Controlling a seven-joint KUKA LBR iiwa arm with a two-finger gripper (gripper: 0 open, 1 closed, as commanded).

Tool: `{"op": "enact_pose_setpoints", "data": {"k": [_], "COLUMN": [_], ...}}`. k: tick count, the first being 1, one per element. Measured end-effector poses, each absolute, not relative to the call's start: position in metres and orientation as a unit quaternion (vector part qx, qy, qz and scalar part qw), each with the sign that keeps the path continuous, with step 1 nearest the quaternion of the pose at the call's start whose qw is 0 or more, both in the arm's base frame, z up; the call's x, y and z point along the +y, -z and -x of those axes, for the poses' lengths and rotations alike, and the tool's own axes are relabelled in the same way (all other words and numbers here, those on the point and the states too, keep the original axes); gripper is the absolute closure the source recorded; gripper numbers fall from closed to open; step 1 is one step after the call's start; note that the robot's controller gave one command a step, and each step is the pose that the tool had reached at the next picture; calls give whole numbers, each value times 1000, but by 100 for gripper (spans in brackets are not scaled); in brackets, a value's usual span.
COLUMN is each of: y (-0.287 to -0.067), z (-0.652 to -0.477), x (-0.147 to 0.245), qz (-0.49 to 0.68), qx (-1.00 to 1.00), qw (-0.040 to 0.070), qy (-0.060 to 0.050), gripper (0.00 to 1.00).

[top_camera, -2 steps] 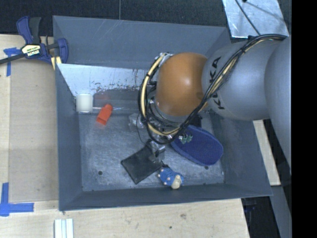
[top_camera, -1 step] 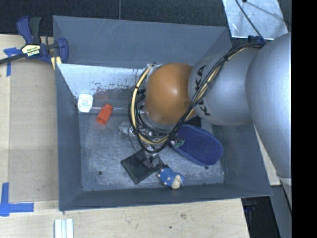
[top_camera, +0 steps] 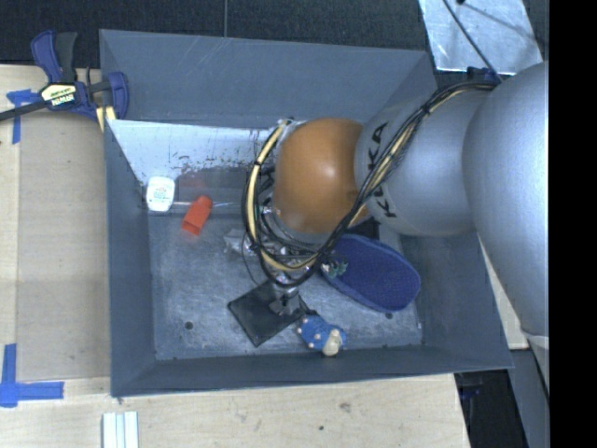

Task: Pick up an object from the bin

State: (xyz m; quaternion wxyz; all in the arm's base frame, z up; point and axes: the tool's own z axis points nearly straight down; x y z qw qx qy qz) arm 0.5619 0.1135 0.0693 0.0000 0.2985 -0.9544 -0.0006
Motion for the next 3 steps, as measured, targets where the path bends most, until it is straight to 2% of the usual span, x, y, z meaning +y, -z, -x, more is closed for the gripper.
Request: {"op": "enact_pose_setpoints", "data": {"k": [1,3], "y": [-70,-78], "z": [-562,-565], "x": [114,113], "qz": [-298,-295], "qx": [-954,-956], "qw": [-1,-3], "qy": [1,0], "gripper": [100,100]}}
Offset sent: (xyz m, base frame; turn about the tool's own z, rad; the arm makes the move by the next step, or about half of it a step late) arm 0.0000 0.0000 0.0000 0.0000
